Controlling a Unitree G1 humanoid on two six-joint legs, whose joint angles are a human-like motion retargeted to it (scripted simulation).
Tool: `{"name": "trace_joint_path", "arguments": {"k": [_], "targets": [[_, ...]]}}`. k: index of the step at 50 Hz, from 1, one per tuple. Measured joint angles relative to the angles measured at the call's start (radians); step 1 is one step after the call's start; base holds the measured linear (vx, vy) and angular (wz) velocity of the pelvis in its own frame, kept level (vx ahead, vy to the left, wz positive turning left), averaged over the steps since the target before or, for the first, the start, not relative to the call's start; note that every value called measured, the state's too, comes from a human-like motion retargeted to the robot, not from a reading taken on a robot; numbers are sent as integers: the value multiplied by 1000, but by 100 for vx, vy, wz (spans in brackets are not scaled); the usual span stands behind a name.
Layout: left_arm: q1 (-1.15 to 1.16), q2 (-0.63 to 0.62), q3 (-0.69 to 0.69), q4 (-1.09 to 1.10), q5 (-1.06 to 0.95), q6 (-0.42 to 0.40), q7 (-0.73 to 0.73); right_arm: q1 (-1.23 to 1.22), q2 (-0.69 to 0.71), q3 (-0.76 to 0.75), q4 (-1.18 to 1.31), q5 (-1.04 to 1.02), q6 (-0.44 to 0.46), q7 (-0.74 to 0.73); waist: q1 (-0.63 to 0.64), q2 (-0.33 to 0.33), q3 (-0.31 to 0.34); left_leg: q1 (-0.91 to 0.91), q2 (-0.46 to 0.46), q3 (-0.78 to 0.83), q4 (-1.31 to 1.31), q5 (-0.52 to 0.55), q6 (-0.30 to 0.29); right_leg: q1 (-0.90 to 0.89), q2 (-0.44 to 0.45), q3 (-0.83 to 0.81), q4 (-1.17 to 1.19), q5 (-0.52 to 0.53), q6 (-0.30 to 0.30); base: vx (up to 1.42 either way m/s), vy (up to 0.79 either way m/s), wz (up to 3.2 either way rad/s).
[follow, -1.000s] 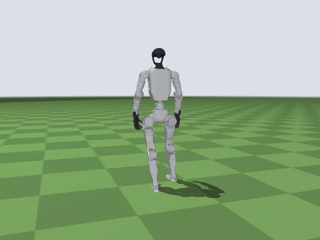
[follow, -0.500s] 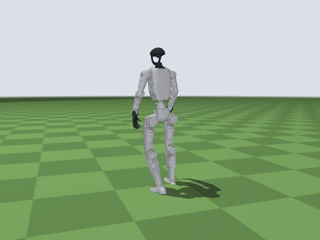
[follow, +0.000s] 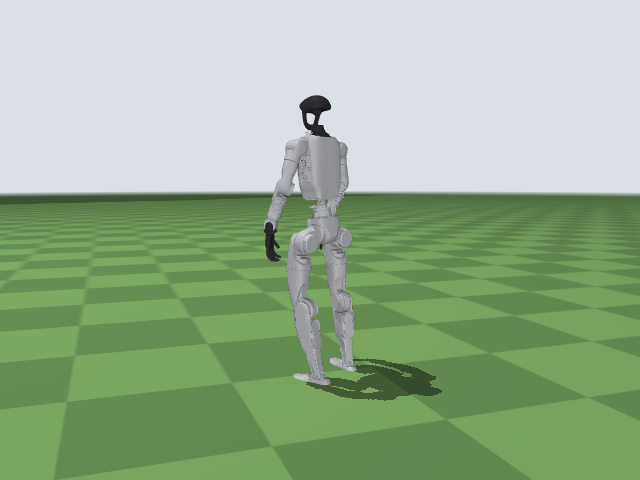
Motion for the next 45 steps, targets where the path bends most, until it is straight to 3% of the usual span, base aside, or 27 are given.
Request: {"name": "trace_joint_path", "arguments": {"k": [18,45], "targets": [[-5,11,-3,-85,-2,-29,33,41,-22,-8,-4,37,-7,-1,13,-5,7,79,-40,-28,-205,92,-10,19,-38,-58,4,6,3,1,4,26],[-53,50,-35,-202,77,-64,60,52,-78,26,-192,176,-10,61,20,-8,35,89,-51,-67,-261,130,-40,17,-64,-117,69,-8,-11,-2,2,19]]}}
